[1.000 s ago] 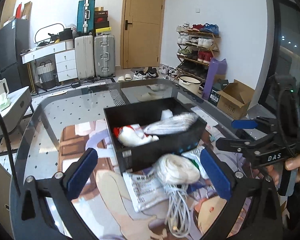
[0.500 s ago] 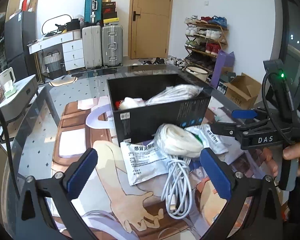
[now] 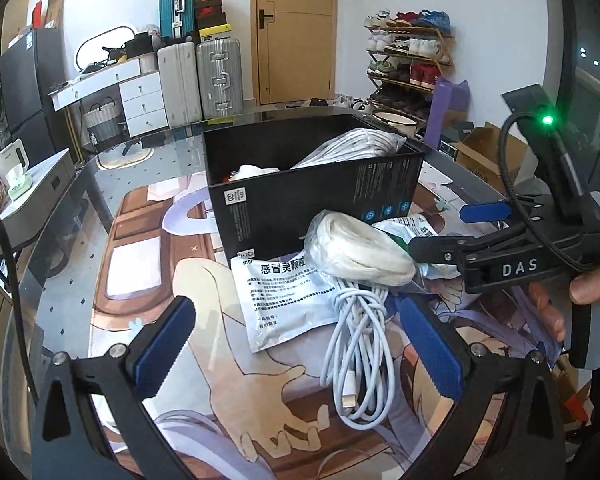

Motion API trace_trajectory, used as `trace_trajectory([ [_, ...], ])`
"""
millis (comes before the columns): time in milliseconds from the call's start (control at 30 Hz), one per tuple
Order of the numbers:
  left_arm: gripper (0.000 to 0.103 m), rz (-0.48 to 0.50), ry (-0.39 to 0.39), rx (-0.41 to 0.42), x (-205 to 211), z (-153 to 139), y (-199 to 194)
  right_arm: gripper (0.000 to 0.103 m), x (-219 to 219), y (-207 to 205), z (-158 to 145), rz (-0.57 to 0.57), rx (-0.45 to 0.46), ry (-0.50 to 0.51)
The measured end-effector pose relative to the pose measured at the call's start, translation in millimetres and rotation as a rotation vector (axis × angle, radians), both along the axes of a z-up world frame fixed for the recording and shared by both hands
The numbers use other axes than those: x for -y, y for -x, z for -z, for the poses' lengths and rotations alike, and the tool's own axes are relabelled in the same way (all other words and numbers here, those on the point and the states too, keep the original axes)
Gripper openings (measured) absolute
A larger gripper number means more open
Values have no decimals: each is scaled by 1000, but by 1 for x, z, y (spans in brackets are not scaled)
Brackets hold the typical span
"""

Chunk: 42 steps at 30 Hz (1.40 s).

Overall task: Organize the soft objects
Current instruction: 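Move both open tools back toward the cable bundle and white sachet, then grasp the white sachet with the right tool while the left tool grasps the white cable bundle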

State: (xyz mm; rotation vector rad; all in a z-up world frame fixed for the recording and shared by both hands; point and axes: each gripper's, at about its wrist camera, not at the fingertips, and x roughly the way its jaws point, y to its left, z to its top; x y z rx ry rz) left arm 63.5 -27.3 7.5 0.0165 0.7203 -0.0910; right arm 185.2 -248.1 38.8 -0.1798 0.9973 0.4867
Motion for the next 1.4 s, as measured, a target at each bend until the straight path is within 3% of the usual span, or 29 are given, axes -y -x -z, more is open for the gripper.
trace_trajectory([
  [600, 103, 35, -21, -51, 6, 7, -9, 101, 2, -3, 9, -15, 1, 38],
  [900, 103, 47, -19, -60, 6, 9, -9, 72, -4, 2, 6, -53, 33, 62],
  [1033, 103, 48, -16, -63, 6, 9, -10, 50, -2, 4, 3, -62, 39, 49],
  [1133, 103, 49, -18, -63, 6, 9, -9, 41, 0, 5, 2, -73, 33, 27],
  [1233, 103, 54, -19, -62, 5, 9, -10, 35, 1, 9, -2, -87, 46, 19],
  [1400, 101, 73, -28, -54, 9, 9, -9, 34, 3, 13, -15, -91, 74, 0],
])
